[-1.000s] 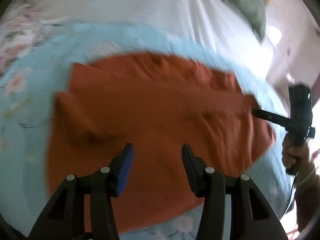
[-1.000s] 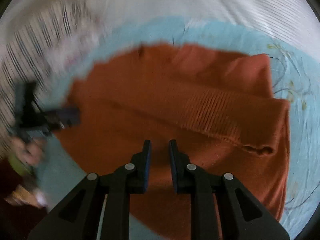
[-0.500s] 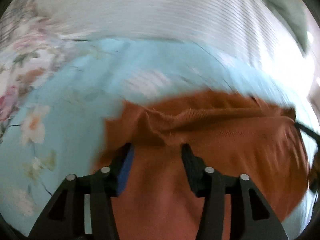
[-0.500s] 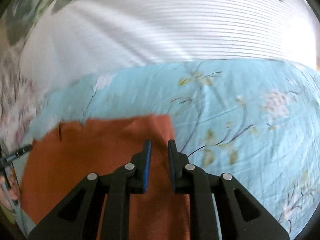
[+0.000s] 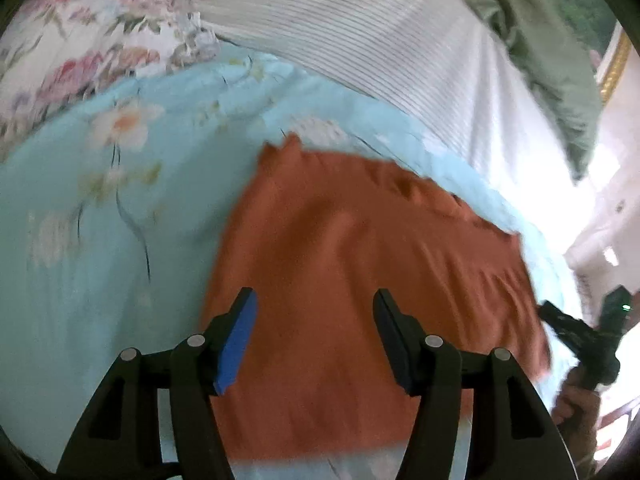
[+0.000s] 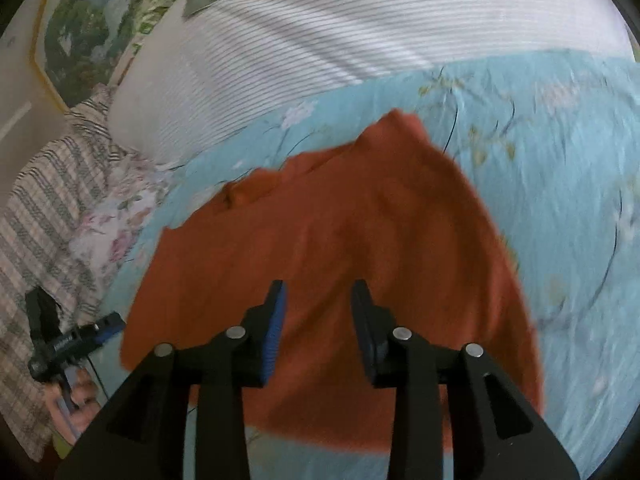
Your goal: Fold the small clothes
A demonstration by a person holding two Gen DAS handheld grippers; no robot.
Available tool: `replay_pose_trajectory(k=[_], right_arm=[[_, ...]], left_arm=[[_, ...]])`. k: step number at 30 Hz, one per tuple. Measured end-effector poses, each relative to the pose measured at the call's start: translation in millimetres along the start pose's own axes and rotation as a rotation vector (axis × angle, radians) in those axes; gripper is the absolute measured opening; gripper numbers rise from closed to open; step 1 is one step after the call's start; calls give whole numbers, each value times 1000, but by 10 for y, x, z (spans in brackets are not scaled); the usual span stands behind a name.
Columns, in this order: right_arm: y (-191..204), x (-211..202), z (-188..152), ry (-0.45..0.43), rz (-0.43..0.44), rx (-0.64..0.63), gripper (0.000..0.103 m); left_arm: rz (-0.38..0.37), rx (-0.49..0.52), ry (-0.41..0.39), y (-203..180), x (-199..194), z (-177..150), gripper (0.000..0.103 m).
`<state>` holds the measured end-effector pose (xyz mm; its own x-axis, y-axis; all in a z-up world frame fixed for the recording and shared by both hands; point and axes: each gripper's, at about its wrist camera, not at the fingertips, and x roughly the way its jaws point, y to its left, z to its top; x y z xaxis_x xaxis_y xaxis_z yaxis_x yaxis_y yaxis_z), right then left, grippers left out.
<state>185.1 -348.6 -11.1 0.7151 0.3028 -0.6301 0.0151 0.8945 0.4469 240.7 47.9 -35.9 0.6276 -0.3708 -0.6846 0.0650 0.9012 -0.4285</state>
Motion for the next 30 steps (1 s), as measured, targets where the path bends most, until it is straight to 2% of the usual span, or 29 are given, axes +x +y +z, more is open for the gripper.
replay_pose_trajectory(k=[3, 9, 14, 20, 25, 27, 30], right_arm=[[91, -19, -160, -16, 41, 31, 35], [199, -148, -501, -25, 89, 78, 38], [253, -173, -664, 5, 102, 77, 39], [254, -204, -753, 10, 110, 89, 43], [250, -214, -762, 3, 114, 96, 44], [247, -217, -751, 1, 117, 98, 44], [231, -211, -725, -3, 124, 97, 44]], left_arm=[[-76, -25, -2, -65, -232, -337, 66], [-128, -49, 17, -99, -384, -761, 67], [-166, -128, 52, -62, -326, -998, 67], [-160, -152, 61, -71, -236, -1081, 69], [-153, -232, 70, 70, -122, -1023, 69], [-142, -256, 47, 122, -94, -954, 69], [-80, -302, 2, 242, 4, -784, 67]])
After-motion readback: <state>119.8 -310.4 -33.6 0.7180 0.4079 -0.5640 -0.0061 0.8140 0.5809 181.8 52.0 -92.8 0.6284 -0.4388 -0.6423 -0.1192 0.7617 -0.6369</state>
